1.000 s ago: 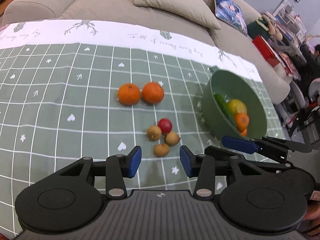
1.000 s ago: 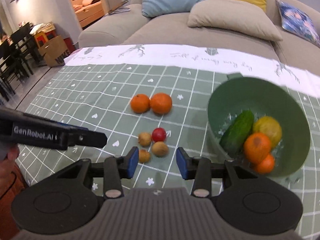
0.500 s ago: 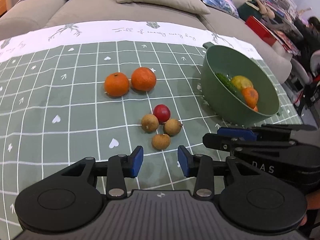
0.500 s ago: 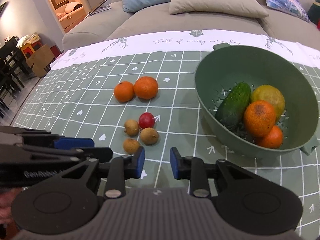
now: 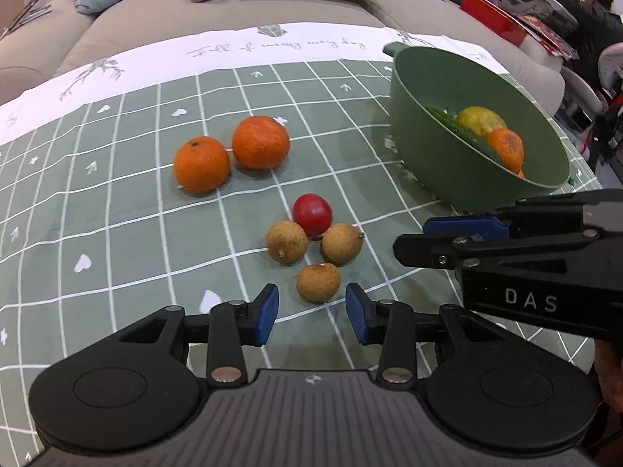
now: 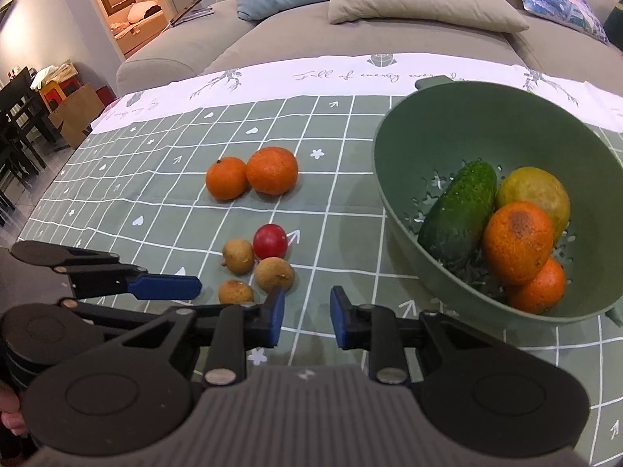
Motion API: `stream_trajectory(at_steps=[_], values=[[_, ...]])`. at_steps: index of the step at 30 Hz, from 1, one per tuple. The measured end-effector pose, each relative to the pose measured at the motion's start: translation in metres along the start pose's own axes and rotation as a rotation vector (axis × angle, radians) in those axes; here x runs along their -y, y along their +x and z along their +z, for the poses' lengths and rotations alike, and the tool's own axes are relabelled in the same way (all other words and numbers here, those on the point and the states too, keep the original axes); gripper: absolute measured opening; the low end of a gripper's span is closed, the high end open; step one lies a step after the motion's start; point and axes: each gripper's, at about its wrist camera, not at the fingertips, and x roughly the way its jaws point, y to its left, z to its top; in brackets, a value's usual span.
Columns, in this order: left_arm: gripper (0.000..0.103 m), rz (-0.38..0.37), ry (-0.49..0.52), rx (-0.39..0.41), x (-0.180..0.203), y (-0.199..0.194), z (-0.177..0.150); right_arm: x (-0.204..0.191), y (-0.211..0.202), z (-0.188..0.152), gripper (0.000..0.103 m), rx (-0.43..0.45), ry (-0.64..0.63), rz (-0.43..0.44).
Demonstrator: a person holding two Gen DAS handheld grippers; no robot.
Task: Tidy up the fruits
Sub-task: 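Move the left tool toward a brown longan while the right tool approaches the longans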
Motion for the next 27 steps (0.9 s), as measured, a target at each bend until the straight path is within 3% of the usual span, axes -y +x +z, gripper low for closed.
stream_trajectory(at_steps=[11, 27], values=[[0.028, -0.023, 0.031, 0.001, 0.006, 0.011, 0.002, 0.004, 0.007, 0.001, 0.023, -0.004, -0.001, 0.028], [0.027, 0.021, -0.07, 0.011, -0.028, -0.008, 0.002, -0.016, 0.035, 0.012, 0.024, -0.033, -0.051, 0.051]])
